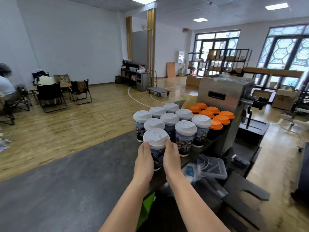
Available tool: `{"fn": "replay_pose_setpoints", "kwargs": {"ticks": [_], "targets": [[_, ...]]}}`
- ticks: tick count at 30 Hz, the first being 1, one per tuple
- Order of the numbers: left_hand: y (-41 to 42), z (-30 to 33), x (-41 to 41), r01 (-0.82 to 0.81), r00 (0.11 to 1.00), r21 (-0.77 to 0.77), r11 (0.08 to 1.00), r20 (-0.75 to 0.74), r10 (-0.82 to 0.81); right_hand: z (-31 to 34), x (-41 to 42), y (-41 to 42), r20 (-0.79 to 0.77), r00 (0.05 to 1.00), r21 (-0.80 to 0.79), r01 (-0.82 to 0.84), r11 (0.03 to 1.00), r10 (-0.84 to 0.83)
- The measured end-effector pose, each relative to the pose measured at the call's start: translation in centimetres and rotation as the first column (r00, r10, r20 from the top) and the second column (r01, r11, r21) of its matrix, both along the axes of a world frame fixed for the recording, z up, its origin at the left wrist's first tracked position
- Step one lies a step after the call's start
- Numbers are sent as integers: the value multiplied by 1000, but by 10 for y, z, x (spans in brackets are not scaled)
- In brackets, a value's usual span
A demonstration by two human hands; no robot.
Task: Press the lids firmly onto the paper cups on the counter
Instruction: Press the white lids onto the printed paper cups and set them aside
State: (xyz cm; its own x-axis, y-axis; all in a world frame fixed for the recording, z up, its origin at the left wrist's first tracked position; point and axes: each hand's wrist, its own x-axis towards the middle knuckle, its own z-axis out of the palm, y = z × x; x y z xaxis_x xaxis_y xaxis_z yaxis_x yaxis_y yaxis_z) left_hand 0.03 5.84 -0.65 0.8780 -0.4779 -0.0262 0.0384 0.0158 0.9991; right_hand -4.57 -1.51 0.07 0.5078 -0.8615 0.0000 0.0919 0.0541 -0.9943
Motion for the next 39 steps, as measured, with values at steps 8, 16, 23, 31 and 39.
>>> {"fn": "replay_pose_setpoints", "kwargs": {"ticks": [8,16,23,31,39], "targets": [[102,-3,37,-260,963,-111,959,-96,250,-4,55,95,-16,977,-133,-214,968,214],[184,0,59,-443,889,-98,891,-175,423,-13,90,171,-70,893,-166,-450,878,445],[212,-9,70,-446,883,-35,894,-178,434,-19,93,190,-72,882,-144,-471,870,466],[216,-8,74,-442,875,-113,890,167,455,-17,101,191,10,885,-369,-429,824,466],[202,10,70,-520,826,32,853,274,493,-2,102,186,-31,874,-321,-469,823,485]]}}
